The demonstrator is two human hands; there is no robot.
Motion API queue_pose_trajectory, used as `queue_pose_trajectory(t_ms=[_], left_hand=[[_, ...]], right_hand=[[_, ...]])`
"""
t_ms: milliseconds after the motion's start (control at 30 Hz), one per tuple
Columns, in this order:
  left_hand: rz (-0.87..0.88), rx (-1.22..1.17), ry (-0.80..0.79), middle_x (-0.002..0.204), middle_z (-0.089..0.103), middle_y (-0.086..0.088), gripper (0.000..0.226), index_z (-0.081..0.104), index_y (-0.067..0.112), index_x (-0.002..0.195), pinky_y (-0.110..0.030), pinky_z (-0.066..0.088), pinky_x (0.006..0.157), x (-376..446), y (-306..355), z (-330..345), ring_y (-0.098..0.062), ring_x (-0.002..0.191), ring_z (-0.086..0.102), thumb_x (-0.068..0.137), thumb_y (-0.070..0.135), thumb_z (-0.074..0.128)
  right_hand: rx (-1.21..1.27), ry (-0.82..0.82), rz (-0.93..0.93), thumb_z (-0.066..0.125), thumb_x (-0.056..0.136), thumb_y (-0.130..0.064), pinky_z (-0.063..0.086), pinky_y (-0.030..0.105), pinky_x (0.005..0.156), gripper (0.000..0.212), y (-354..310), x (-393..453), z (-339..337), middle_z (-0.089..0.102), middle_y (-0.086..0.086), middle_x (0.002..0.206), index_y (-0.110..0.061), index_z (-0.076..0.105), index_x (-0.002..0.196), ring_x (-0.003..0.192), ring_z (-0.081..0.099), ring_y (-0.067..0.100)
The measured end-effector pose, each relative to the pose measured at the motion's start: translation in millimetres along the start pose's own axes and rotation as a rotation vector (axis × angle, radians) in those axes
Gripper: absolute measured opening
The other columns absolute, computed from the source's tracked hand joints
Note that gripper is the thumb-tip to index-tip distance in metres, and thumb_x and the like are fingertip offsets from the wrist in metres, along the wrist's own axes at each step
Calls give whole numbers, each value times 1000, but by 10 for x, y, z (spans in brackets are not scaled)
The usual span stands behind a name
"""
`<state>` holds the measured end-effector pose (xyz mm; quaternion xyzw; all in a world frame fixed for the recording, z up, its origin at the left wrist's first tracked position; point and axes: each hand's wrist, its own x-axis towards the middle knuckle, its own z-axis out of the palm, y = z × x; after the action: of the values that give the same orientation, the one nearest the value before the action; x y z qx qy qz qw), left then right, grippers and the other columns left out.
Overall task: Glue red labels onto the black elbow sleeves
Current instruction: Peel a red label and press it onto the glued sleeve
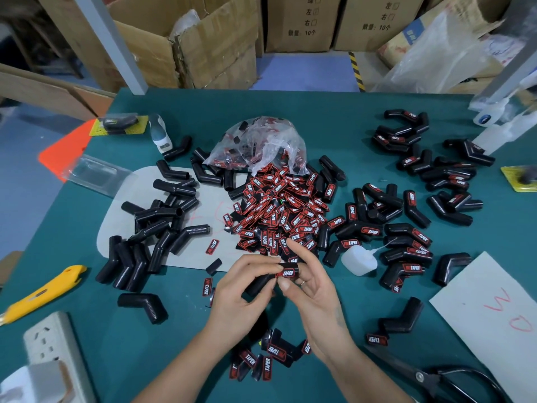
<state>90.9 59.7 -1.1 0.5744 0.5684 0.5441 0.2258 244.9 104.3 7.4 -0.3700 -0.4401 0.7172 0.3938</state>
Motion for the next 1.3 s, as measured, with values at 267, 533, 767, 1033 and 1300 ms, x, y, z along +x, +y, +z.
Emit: queue_pose_trajectory(t_ms=[267,533,767,1033,1300], left_hand=[[-9,2,4,115,73,1,28,78,12,109,-26,52,101,34,12,-15,-16,112,71,88,-6,73],[-117,-51,-51,115,69,7,24,74,27,114,-25,50,99,61,-37,-71,-21,111,68,95,14,69],[-276,-216,-18,116,72,4,24,73,44,114,-28,53,99,68,-34,-102,-23,111,70,95,29,69],[-262,-219,-34,110,69,9,21,69,44,113,-32,53,93,32,-37,-114,-20,102,68,95,32,69],[-228,-172,-28,104,65,15,26,66,47,110,-23,51,88,26,-14,-112,-12,96,65,93,27,69]], right_hand=[[65,-3,15,73,93,-20,51,24,91,52,26,14,-2,75,7,112,-28,63,143,94,64,15],[90,-1,19,67,95,-12,50,23,78,47,19,15,-14,72,10,90,-21,66,141,86,64,16],[-104,-18,-69,59,103,-13,52,19,72,39,-72,-14,16,78,10,97,-30,66,137,83,72,13],[-256,37,-145,67,97,-9,54,21,72,33,-43,-24,33,77,5,98,-37,73,113,85,78,25],[-291,45,-172,67,96,-7,53,20,71,36,-80,-39,36,80,0,93,-38,79,109,84,79,18]])
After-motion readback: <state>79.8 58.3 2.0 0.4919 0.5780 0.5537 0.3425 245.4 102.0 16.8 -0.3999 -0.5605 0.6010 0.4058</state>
